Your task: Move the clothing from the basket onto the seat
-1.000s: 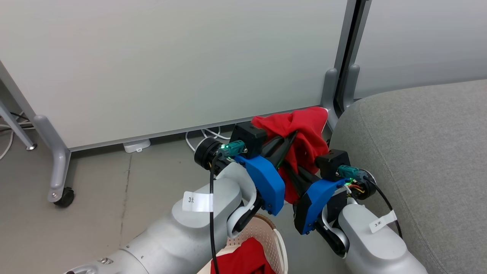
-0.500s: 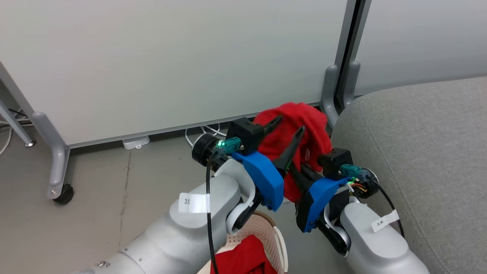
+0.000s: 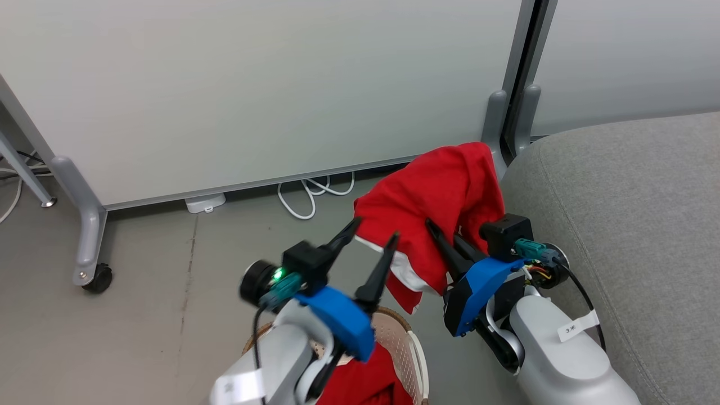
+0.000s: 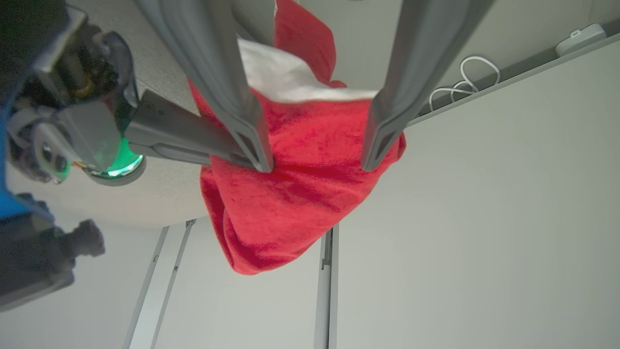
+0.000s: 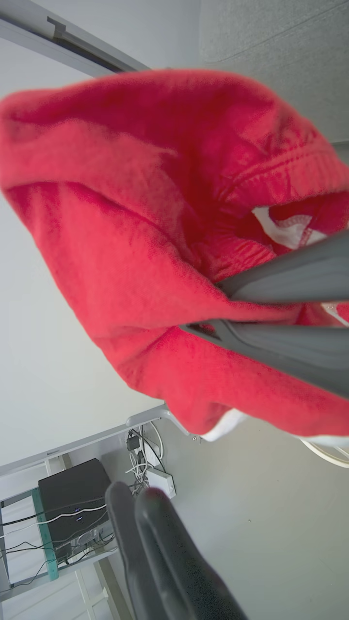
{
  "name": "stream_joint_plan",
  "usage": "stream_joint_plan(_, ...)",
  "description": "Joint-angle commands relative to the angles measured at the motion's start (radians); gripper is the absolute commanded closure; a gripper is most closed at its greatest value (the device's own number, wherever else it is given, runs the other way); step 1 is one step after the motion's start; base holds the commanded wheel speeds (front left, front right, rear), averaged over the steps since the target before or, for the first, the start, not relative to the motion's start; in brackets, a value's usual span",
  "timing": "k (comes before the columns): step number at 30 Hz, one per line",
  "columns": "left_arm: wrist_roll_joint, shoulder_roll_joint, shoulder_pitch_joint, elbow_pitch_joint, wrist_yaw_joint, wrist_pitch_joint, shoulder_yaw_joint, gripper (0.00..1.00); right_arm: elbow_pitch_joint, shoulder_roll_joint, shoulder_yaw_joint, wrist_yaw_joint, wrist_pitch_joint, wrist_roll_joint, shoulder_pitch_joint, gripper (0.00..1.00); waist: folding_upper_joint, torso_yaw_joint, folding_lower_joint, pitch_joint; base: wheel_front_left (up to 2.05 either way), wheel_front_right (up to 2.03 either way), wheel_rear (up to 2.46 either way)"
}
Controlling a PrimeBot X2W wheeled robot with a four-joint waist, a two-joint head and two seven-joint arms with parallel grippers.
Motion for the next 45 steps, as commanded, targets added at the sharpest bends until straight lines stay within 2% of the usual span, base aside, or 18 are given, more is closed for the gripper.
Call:
stream_joint_plan(1,0.027,0.015,0.040,-0.014,0.001,-0.003,0.033,0.00,-0.007,-0.004,-0.005,0.000,-0.003,-0.008,0.013,1.00,0.0000,-0.001,-0.0001,0.001,0.00,0.00,0.00)
stream_joint_plan(5,0.130,0.046,0.166,-0.071,-0.006,-0.003,0.175,0.00,-0.025,-0.004,-0.028,0.000,0.002,-0.024,0.021,1.00,0.0000,0.001,-0.0001,0.009,0.00,0.00,0.00)
stream_joint_plan(6,0.130,0.046,0.166,-0.071,-0.006,-0.003,0.175,0.00,-0.025,-0.004,-0.028,0.000,0.002,-0.024,0.021,1.00,0.0000,0.001,-0.0001,0.009,0.00,0.00,0.00)
stream_joint_plan(11,0.202,0.060,0.259,-0.112,-0.026,-0.003,0.297,0.00,-0.037,-0.004,-0.057,0.000,0.007,-0.039,0.033,1.00,0.0000,0.008,-0.0001,0.014,0.00,0.00,0.00)
stream_joint_plan(22,0.311,0.042,0.373,-0.164,-0.075,-0.003,0.449,0.00,-0.063,-0.004,-0.097,0.000,0.018,-0.059,0.057,1.00,0.0000,0.013,-0.0001,0.015,0.00,0.00,0.00)
stream_joint_plan(32,0.358,0.012,0.406,-0.156,-0.096,-0.003,0.509,0.00,-0.073,-0.004,-0.121,0.000,0.023,-0.068,0.073,1.00,0.0000,0.007,-0.0001,0.009,0.00,0.00,0.00)
stream_joint_plan(45,0.377,-0.009,0.416,-0.154,-0.100,-0.003,0.533,0.00,-0.094,-0.004,-0.126,0.000,0.031,-0.067,0.087,1.00,0.0000,-0.010,-0.0001,0.010,0.00,0.00,0.00)
